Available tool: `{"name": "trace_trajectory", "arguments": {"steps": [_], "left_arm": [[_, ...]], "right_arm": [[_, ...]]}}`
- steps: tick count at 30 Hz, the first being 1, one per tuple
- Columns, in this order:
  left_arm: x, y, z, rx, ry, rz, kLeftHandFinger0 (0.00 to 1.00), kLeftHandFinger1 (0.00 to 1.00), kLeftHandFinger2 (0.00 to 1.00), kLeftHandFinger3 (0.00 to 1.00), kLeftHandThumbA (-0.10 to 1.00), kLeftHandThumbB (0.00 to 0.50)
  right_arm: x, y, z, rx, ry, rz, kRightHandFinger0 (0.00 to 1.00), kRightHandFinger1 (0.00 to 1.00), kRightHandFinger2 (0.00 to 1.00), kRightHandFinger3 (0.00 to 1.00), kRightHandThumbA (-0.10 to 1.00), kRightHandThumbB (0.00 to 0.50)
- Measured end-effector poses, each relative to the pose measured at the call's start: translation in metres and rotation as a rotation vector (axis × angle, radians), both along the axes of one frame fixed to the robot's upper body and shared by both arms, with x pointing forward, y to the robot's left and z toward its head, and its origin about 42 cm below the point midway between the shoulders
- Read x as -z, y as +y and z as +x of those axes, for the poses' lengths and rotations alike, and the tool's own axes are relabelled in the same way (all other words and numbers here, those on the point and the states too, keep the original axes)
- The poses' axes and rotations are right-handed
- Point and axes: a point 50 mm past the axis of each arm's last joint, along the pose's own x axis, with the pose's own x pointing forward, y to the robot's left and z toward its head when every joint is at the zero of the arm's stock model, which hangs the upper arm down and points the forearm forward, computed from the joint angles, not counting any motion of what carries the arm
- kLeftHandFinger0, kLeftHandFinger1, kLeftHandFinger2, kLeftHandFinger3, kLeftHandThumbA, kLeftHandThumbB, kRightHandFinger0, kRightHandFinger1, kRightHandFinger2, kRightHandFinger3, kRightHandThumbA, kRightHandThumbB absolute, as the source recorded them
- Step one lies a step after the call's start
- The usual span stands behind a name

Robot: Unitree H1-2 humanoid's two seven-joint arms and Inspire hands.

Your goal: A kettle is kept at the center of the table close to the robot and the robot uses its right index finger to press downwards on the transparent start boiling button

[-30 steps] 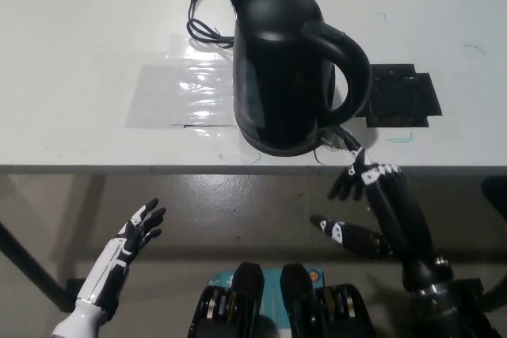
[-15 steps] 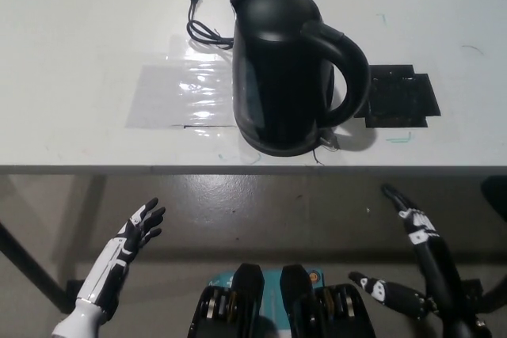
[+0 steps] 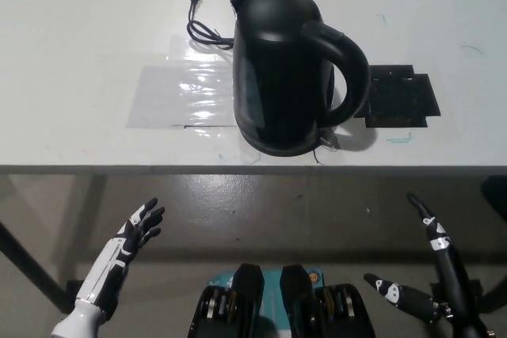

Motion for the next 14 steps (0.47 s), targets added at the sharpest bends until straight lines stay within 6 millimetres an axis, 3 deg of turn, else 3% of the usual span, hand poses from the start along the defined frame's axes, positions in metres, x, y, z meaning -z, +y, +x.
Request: {"name": "trace_trajectory", "arguments": {"steps": [14], "left_arm": [[0.0005,0.0001,-0.0006,0.001,-0.004,0.0,1.0,1.0,1.0,1.0,1.0,0.328]], "right_arm": [[0.001,-0.0016,-0.0002,0.009,0.01,0.044,1.0,1.0,1.0,1.0,1.0,0.387]]}}
